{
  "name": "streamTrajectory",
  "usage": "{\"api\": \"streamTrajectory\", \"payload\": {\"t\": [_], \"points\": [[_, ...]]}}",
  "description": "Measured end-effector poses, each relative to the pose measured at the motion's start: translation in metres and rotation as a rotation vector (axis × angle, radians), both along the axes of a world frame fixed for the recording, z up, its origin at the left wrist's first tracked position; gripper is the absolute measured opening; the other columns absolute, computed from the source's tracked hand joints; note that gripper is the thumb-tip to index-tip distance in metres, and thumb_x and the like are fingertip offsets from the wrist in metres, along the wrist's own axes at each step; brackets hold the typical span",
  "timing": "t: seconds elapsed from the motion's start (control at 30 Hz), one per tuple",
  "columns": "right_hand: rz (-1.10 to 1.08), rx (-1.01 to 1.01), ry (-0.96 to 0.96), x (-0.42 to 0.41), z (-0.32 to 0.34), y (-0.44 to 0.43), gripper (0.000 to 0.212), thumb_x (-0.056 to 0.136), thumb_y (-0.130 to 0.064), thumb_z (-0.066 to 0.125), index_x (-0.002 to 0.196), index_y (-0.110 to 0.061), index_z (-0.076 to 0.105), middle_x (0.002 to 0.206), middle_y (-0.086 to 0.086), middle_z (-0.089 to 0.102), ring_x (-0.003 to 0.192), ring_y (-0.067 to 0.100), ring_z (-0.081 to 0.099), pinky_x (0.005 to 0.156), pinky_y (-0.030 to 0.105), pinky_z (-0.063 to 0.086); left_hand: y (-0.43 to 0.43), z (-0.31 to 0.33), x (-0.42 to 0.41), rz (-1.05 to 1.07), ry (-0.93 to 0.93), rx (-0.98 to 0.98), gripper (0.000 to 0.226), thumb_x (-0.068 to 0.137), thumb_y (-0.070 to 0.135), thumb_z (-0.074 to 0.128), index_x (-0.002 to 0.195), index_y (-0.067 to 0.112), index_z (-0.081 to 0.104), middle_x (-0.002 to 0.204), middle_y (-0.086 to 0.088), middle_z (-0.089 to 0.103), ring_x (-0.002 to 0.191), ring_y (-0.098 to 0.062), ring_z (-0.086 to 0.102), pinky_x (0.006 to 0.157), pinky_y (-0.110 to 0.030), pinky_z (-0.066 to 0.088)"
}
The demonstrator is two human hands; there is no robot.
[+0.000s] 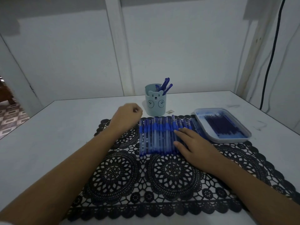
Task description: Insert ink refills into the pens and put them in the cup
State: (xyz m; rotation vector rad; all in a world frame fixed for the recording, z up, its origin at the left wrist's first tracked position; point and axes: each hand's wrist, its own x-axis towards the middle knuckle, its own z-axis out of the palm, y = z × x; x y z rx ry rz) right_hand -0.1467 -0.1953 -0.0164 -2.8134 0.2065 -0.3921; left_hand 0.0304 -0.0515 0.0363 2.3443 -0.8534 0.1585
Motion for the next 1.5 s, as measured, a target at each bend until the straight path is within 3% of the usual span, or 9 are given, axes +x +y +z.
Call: {"api": "streamTrajectory", "payload": {"t": [0.2, 0.37, 0.5, 0.63, 0.83, 0.97, 1.2, 1.37, 1.5], "points": [[0.005, -0.007, -0.008, 0.001, -0.002, -0.001, 0.052, 0.096, -0.040, 0.032, 0.143, -0.019, 0.027, 0.149, -0.003, 0.027, 0.136, 0.009, 0.021, 0.107, 0.018, 0.018, 0.023, -0.034, -0.021, 0.052, 0.053, 0.293, 0.021, 0.090, 0.041, 0.047, 0.094, 0.022, 0.056, 0.080, 0.010, 0.057, 0.069, -0.009, 0.054, 0.065, -0.027, 0.046], [0.004, -0.025, -0.017, 0.001, -0.002, -0.002, 0.052, 0.096, -0.040, 0.032, 0.143, -0.018, 0.028, 0.148, -0.002, 0.029, 0.136, 0.010, 0.024, 0.107, 0.020, 0.020, 0.025, -0.028, -0.027, 0.105, 0.023, 0.382, 0.023, 0.086, 0.035, 0.051, 0.087, 0.013, 0.058, 0.079, 0.000, 0.062, 0.076, -0.019, 0.060, 0.069, -0.032, 0.049], [0.008, -0.047, -0.065, 0.001, -0.003, -0.002, 0.050, 0.096, -0.038, 0.033, 0.141, -0.016, 0.033, 0.143, -0.001, 0.036, 0.130, 0.011, 0.032, 0.103, 0.019, 0.024, 0.026, -0.022, -0.028, 0.131, 0.023, 0.467, 0.021, 0.081, 0.033, 0.055, 0.073, 0.014, 0.054, 0.065, 0.001, 0.058, 0.068, -0.015, 0.058, 0.064, -0.030, 0.048], [0.005, -0.062, -0.178, 0.002, -0.004, -0.003, 0.048, 0.096, -0.039, 0.036, 0.134, -0.010, 0.045, 0.131, 0.004, 0.049, 0.120, 0.016, 0.044, 0.095, 0.019, 0.030, 0.033, -0.020, -0.037, 0.137, 0.004, 0.414, 0.019, 0.084, 0.031, 0.053, 0.082, 0.012, 0.055, 0.075, -0.002, 0.059, 0.072, -0.018, 0.058, 0.063, -0.031, 0.047], [0.093, -0.132, -0.382, -0.003, 0.002, 0.008, 0.049, 0.091, -0.035, 0.037, 0.127, -0.005, 0.052, 0.119, 0.012, 0.057, 0.110, 0.023, 0.052, 0.092, 0.033, 0.044, 0.047, -0.030, -0.066, -0.100, -0.325, 0.175, 0.008, 0.092, 0.020, 0.043, 0.091, 0.017, 0.050, 0.070, 0.006, 0.053, 0.055, -0.007, 0.045, 0.046, -0.016, 0.028], [0.159, -0.246, -0.327, -0.004, 0.002, 0.014, 0.048, 0.088, -0.038, 0.042, 0.124, -0.007, 0.053, 0.117, 0.009, 0.058, 0.106, 0.025, 0.056, 0.084, 0.040, 0.049, 0.043, -0.041, -0.077, -0.327, -0.549, 0.127, 0.027, 0.088, 0.021, 0.038, 0.091, 0.007, 0.060, 0.073, -0.001, 0.060, 0.053, -0.010, 0.050, 0.047, -0.016, 0.039], [0.229, -0.199, -0.250, -0.006, 0.004, 0.023, 0.037, 0.087, -0.034, 0.036, 0.093, -0.011, 0.063, 0.076, 0.002, 0.062, 0.061, 0.018, 0.059, 0.052, 0.028, 0.049, 0.040, -0.045, -0.084, -0.445, -0.557, 0.128, 0.027, 0.090, 0.024, 0.038, 0.090, 0.011, 0.061, 0.073, 0.003, 0.059, 0.057, -0.008, 0.042, 0.056, -0.022, 0.031], [0.214, -0.235, -0.239, -0.008, 0.005, 0.028, 0.034, 0.089, -0.033, 0.031, 0.085, -0.014, 0.060, 0.064, -0.002, 0.059, 0.046, 0.015, 0.052, 0.037, 0.026, 0.040, 0.042, -0.047, -0.085, -0.460, -0.527, 0.105, 0.025, 0.090, 0.023, 0.039, 0.093, 0.010, 0.060, 0.074, 0.003, 0.057, 0.061, -0.011, 0.046, 0.059, -0.026, 0.034], [0.260, -0.251, -0.287, -0.013, 0.008, 0.023, 0.027, 0.089, -0.038, 0.040, 0.092, -0.021, 0.060, 0.051, -0.007, 0.056, 0.036, 0.011, 0.046, 0.036, 0.019, 0.034, 0.045, -0.048, -0.082, -0.474, -0.508, 0.087, 0.025, 0.087, 0.024, 0.042, 0.097, 0.011, 0.060, 0.079, 0.003, 0.059, 0.069, -0.012, 0.049, 0.065, -0.029, 0.038]]}}
